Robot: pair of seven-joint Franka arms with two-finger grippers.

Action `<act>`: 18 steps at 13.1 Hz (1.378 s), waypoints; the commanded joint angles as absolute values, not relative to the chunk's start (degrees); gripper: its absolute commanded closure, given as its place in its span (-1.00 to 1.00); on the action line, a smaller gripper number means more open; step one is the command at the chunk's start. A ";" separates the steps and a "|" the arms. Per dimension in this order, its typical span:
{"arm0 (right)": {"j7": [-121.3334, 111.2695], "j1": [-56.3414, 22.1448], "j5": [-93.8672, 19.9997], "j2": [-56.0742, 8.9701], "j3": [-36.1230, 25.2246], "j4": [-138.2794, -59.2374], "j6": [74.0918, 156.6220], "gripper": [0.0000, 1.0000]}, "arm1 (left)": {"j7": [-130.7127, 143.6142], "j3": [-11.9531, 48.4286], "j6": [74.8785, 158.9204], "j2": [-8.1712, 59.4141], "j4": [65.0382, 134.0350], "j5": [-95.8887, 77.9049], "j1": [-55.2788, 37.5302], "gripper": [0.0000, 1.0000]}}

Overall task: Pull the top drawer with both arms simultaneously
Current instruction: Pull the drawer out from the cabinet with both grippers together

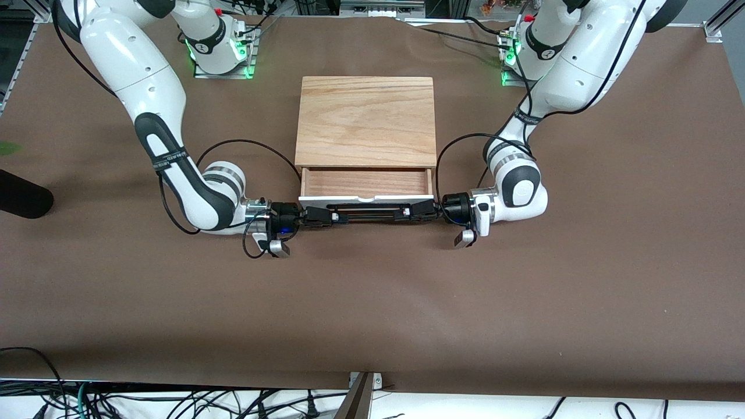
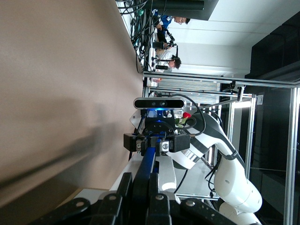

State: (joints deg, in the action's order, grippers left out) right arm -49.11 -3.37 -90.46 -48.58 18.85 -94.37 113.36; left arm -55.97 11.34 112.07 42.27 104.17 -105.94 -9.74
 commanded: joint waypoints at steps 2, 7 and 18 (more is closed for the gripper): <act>-44.13 -0.88 -88.43 -50.01 16.09 -88.25 114.26 1.00 | -48.87 8.79 111.27 41.04 102.66 -103.97 -8.52 1.00; -43.77 -0.88 -87.80 -51.94 15.47 -85.34 114.00 1.00 | -46.59 8.18 111.27 41.66 100.99 -103.89 -8.70 1.00; -45.09 -1.05 -86.14 -54.76 15.03 -83.94 114.17 1.00 | -46.58 7.91 112.23 41.66 101.95 -104.68 -8.79 -0.04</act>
State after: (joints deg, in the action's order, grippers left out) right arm -45.76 -4.01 -87.97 -53.70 17.68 -86.11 113.01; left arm -50.04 9.20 113.84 44.96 98.72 -105.90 -10.73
